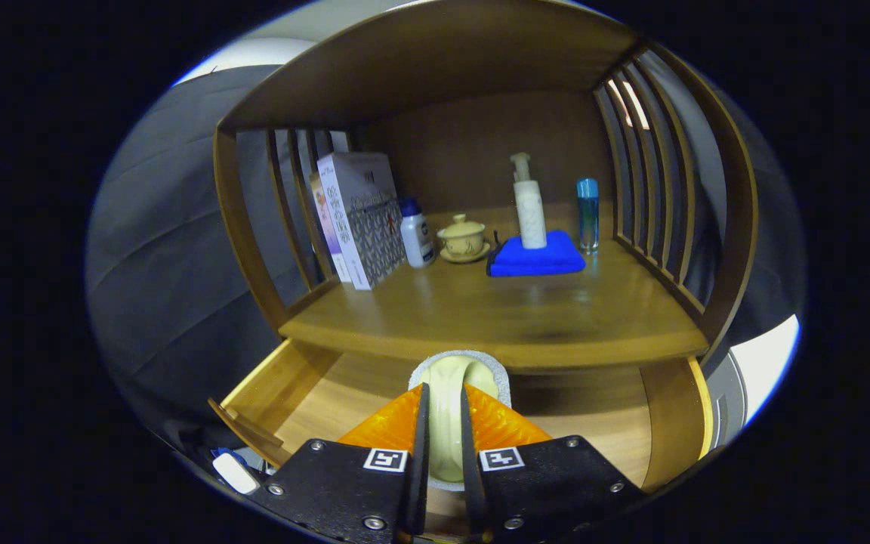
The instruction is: Pull open the drawer, take out the items inside it, and place them on the countertop above the cabinet.
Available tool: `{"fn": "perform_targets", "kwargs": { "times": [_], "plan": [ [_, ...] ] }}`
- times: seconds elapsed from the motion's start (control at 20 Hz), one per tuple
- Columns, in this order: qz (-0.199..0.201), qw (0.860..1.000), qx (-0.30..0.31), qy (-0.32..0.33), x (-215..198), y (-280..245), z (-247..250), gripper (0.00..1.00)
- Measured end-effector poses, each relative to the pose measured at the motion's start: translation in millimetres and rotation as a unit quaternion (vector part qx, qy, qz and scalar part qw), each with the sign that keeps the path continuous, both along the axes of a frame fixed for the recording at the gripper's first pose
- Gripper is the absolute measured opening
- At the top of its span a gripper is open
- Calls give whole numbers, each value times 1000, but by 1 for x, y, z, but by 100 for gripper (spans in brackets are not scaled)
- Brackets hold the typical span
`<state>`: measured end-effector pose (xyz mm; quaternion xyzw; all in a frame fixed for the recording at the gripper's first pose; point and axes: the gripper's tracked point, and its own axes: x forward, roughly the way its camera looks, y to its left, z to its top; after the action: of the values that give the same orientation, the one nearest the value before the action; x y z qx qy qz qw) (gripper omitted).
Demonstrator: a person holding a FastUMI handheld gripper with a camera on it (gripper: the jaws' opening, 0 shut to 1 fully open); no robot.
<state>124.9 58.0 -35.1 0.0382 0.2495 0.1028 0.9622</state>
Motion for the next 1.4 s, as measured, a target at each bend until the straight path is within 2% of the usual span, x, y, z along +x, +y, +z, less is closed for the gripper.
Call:
{"fn": "perform_targets", "kwargs": {
  "times": [0.35, 0.6, 1.0, 1.3, 1.35, 1.4],
  "plan": [
    [-18, 999, 15, -34, 35, 6, 40, 21],
    [-44, 997, 11, -57, 70, 6, 56, 21],
    [-94, 995, 20, -35, 120, -4, 29, 21],
    [-124, 992, 0, -23, 139, -15, 11, 26],
    [-128, 992, -3, -22, 140, -19, 9, 30],
    [-131, 991, -7, -24, 141, -21, 10, 43]
  ]
}}
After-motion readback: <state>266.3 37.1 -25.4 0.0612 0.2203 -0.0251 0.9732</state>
